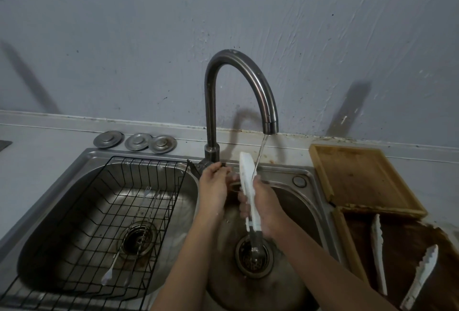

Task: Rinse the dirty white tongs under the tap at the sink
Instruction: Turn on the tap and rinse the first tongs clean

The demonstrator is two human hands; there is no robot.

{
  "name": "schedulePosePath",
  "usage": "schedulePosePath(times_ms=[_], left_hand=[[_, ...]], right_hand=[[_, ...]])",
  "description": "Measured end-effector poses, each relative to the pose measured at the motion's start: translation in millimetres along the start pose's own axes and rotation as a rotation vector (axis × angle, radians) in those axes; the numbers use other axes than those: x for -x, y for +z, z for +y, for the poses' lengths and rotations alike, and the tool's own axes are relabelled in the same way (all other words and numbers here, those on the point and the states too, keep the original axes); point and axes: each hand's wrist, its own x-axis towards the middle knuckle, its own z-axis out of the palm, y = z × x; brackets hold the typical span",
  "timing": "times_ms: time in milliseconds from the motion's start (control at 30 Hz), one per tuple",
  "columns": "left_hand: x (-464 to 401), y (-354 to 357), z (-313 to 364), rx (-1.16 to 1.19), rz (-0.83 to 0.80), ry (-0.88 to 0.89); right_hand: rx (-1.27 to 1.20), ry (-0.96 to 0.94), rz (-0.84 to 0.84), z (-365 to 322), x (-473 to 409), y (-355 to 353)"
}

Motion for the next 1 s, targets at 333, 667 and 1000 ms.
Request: schedulePosePath(times_ms=[333,667,1000], left_hand=[[-29.6,-39.3,-5.1,-0.592,0.267,0.212],[-58.0,-41.0,-14.1,-1.017,0.328,0.352],[-67.7,-42.9,-19.9,-1.098,0.352,0.368]], right_hand=[[0.167,-0.010,-0.212,-8.1,4.5,-10.4],[0.254,-0.096,-0.324,12.1,12.1,-43.8],[0.470,-0.424,-0.187,17.6,14.4,-47.6]])
